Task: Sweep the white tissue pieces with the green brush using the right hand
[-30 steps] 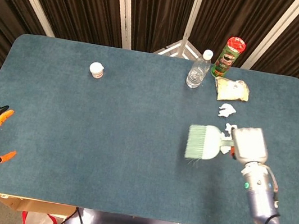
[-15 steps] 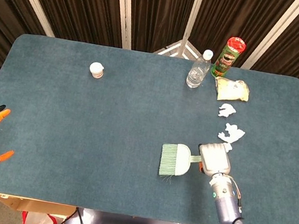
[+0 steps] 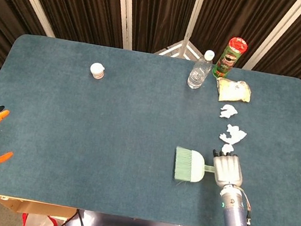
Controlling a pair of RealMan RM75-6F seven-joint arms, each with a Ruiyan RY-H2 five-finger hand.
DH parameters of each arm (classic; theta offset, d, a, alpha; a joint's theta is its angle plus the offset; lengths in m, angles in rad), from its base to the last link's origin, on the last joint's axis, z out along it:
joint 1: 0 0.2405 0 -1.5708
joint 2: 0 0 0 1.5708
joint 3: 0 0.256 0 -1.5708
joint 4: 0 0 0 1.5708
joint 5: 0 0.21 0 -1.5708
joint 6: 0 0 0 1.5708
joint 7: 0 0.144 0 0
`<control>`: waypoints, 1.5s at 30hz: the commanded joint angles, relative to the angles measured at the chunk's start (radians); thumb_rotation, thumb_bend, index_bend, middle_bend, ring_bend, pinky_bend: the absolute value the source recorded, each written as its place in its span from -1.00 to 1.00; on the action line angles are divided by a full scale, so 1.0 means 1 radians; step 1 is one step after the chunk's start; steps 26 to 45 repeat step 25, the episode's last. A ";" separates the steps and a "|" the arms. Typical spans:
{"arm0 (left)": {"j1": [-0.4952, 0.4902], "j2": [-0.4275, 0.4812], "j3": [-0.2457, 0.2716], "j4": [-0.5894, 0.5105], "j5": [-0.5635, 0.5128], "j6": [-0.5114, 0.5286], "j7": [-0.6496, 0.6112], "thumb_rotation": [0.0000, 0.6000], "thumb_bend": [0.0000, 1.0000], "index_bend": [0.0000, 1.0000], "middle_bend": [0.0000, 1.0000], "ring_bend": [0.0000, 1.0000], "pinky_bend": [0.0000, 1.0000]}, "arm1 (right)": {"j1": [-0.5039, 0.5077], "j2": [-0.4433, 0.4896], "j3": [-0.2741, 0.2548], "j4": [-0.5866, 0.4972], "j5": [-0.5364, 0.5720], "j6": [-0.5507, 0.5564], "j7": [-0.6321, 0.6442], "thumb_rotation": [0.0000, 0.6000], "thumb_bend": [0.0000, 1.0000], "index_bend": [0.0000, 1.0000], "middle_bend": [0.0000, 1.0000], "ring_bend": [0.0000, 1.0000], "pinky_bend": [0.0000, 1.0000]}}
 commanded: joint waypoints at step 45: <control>0.009 -0.019 -0.021 0.011 -0.049 0.005 0.122 1.00 -1.00 -1.00 -1.00 -1.00 -0.97 | -0.389 0.245 -0.199 0.011 -0.617 0.331 0.621 1.00 -0.58 -1.00 -1.00 -1.00 -1.00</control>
